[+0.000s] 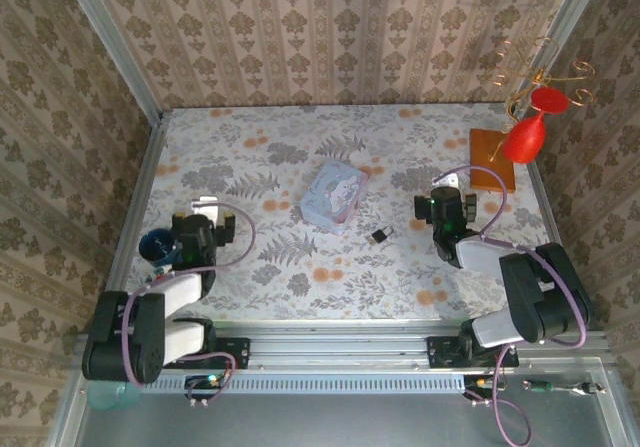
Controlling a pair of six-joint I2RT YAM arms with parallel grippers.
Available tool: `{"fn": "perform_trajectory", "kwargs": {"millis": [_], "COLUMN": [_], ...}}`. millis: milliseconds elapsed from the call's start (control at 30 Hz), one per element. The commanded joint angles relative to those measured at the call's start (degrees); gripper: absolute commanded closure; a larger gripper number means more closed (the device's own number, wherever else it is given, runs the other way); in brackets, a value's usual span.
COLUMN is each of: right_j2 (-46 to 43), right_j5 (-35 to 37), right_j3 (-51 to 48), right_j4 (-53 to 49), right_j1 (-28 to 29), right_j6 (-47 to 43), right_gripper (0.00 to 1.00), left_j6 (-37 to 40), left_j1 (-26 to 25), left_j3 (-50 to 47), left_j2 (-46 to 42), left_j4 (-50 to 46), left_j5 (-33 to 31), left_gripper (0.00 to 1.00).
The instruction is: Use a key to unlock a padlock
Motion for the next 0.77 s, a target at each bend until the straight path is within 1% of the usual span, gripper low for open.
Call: {"fn": "perform_trajectory", "kwargs": {"millis": [0, 33, 67, 100, 133, 167, 233, 267, 300, 333, 367, 433, 467, 567, 667, 700, 733], "right_j2": [1.96, 1.83, 3.13, 5.56, 5.41, 4.35, 5.02, 4.67, 4.97, 4.87, 4.73, 4.74, 4.81, 4.93, 4.76, 4.60, 4.32], "right_j5": [-8.99, -14.75, -18.37, -19.25, -19.23, -19.81, -18.57, -17.80, -17.86, -17.85, -17.90, -17.88, -17.86, -18.99, -18.92, -17.75, -16.22], "right_j3": [-0.93, -2.30, -4.16, -5.34, -5.21, -4.15, -4.23, -3.97, -4.07, -4.08, -3.97, -3.93, -4.06, -3.55, -3.63, -3.98, -4.88], "right_j4": [11.68, 13.70, 17.94, 22.85, 22.14, 18.06, 19.84, 18.33, 19.32, 18.98, 18.55, 18.67, 18.93, 18.07, 18.12, 18.53, 20.10], "right_j1": [-3.99, -6.97, -9.21, -10.43, -10.63, -10.55, -9.83, -9.50, -9.49, -9.49, -9.49, -9.49, -9.42, -9.78, -9.92, -9.64, -9.15], "right_j6": [-0.61, 0.92, 2.50, 3.52, 3.58, 3.31, 2.67, 2.70, 2.65, 2.64, 2.71, 2.65, 2.57, 2.79, 2.80, 2.77, 2.82], "right_gripper": [0.00, 0.00, 0.00, 0.00, 0.00, 0.00, 0.00, 0.00, 0.00, 0.00, 0.00, 0.00, 0.00, 0.00, 0.00, 0.00, 0.00], "left_j6": [-0.10, -1.86, -1.88, -2.22, -3.10, -4.01, -3.99, -3.90, -4.12, -5.21, -5.73, -4.73, -5.07, -6.14, -6.13, -5.66, -3.82], "left_j1": [3.88, 4.88, 5.71, 6.08, 6.40, 6.55, 6.65, 6.57, 6.47, 6.52, 6.60, 6.57, 6.45, 6.45, 6.36, 6.42, 6.05], "left_j3": [1.84, 3.66, 4.75, 5.69, 6.84, 6.96, 4.49, 3.45, 2.39, 2.58, 3.57, 4.93, 5.75, 8.29, 8.20, 8.00, 6.58], "left_j2": [4.86, 4.72, 5.44, 6.67, 7.48, 8.63, 16.27, 20.52, 20.63, 18.00, 17.54, 19.81, 18.76, 18.79, 18.83, 19.04, 18.79], "left_j4": [12.76, 8.27, 7.73, 7.76, 6.59, 7.49, 20.11, 27.79, 29.00, 23.52, 21.78, 22.92, 18.95, 14.86, 15.32, 16.25, 18.84], "left_j5": [10.77, 13.18, 15.37, 16.45, 17.50, 18.20, 19.11, 18.38, 17.29, 16.13, 14.87, 15.36, 15.71, 12.24, 12.12, 12.81, 17.09], "left_gripper": [0.00, 0.00, 0.00, 0.00, 0.00, 0.00, 0.00, 0.00, 0.00, 0.00, 0.00, 0.00, 0.00, 0.00, 0.00, 0.00, 0.00]}}
